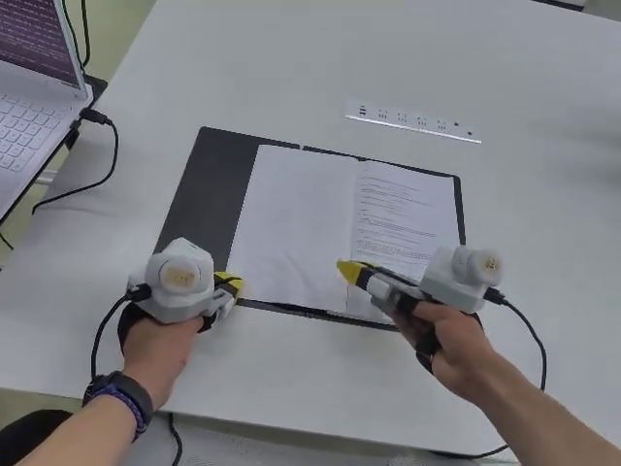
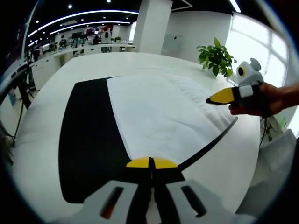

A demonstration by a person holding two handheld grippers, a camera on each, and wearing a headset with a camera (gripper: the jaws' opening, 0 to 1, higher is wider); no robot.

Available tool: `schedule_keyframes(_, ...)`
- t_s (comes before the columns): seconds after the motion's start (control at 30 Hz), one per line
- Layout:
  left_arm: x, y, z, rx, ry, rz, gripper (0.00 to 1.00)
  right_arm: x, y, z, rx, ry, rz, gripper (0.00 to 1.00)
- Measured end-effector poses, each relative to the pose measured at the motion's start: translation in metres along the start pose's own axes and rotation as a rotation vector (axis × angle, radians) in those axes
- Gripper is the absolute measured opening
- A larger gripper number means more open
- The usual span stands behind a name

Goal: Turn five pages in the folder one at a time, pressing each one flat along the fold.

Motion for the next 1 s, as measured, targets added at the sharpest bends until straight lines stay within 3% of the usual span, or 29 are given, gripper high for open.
schedule_keyframes(0.27,0.0,-0.001,-0.001,-0.003,0.007,-0.002,0.0,0.02,-0.019,0.013,-0.009,-0.005,0.025,0.08)
schedule_keyframes(0.37,0.001,-0.001,-0.002,-0.004,0.011,0.0,0.0,0.024,-0.025,0.018,-0.014,-0.046,0.035,0.05)
schedule_keyframes(0.6,0.001,-0.002,-0.003,-0.008,0.019,0.003,0.0,0.025,-0.04,0.028,-0.041,-0.072,0.036,0.02)
schedule_keyframes(0.7,0.001,-0.002,-0.003,-0.014,0.015,0.003,0.0,0.024,-0.047,0.034,-0.08,-0.075,0.035,0.0)
schedule_keyframes(1.0,0.001,-0.003,-0.005,-0.029,0.024,0.002,0.0,0.023,-0.053,0.03,-0.073,-0.112,0.037,0.0)
Point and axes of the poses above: the centre of the closed fingertips' face, and the gripper's own axes: y roughly backward along the fingers, z roughly to its right, x roughly out of its top, the point moved 2 cm from there along y, roughly backward along the fingers, and after that the axes turned 14 degrees about -x, right-handed, at the moved point
